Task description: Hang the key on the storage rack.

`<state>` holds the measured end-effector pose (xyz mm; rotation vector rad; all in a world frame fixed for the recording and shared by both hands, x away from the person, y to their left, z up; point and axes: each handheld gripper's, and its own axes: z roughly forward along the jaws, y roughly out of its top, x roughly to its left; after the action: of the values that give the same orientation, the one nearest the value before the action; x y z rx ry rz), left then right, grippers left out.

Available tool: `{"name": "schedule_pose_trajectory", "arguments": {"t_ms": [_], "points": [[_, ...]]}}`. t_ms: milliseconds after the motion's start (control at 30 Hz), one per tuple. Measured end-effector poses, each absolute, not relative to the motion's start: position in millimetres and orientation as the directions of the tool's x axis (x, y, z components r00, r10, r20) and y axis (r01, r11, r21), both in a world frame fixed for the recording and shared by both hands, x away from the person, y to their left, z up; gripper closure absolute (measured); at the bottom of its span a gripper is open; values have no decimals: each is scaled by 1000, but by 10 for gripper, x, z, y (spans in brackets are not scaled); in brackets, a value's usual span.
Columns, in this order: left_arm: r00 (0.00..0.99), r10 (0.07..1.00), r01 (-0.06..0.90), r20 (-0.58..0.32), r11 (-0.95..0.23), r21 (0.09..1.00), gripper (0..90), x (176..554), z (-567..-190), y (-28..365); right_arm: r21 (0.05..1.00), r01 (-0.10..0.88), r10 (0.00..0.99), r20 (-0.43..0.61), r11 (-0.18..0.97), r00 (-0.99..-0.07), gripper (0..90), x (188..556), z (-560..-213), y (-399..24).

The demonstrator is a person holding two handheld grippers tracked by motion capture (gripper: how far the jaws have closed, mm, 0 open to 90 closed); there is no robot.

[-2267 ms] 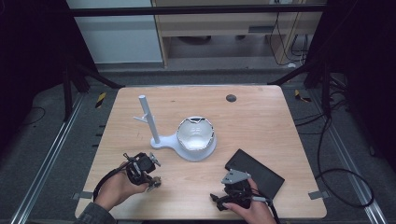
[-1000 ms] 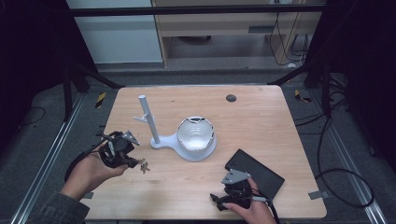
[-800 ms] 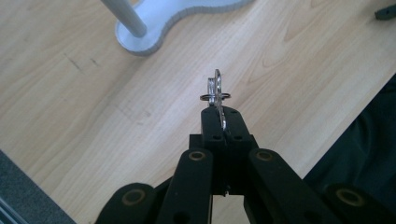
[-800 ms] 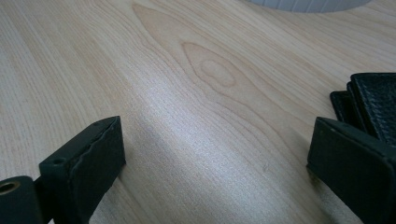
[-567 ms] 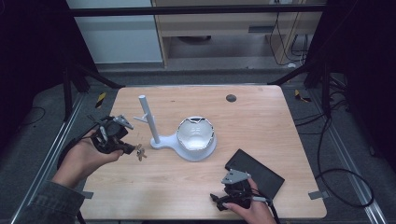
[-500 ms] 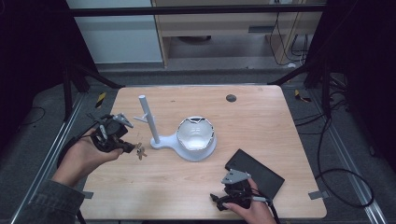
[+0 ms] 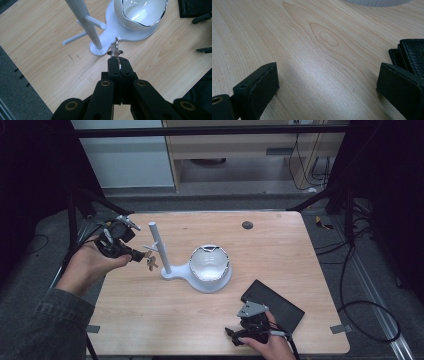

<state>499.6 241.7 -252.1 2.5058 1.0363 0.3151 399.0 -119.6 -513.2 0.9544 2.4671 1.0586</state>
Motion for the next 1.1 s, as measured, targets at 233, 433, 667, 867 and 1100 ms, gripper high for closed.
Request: {"name": "schedule_pose_trajectory", "arguments": {"t_ms": [233, 433, 667, 867, 1100], "points": [[685, 727, 629, 50, -624, 464, 898, 5064, -2472, 2417, 726, 461, 675, -6, 510, -738, 41, 3990, -5132, -1195], [675, 737, 635, 47, -611, 473, 898, 5104, -2432, 2430, 727, 461, 675, -6, 510, -738, 40, 3990, -5132, -1195], [675, 736, 635, 51, -615, 468, 898, 5129, -2416, 2388, 727, 460, 675, -6, 510, -738, 40, 3988, -5132, -1196], [678, 732, 630, 63, -623, 463, 898, 5158, -2411, 2337, 727, 461, 675, -5, 510, -738, 41, 3986, -5132, -1197], [673, 737, 633, 64, -619, 465, 897, 5195, -2407, 2316, 730, 458, 675, -6, 507, -738, 41, 3986, -5136, -1197]]}}
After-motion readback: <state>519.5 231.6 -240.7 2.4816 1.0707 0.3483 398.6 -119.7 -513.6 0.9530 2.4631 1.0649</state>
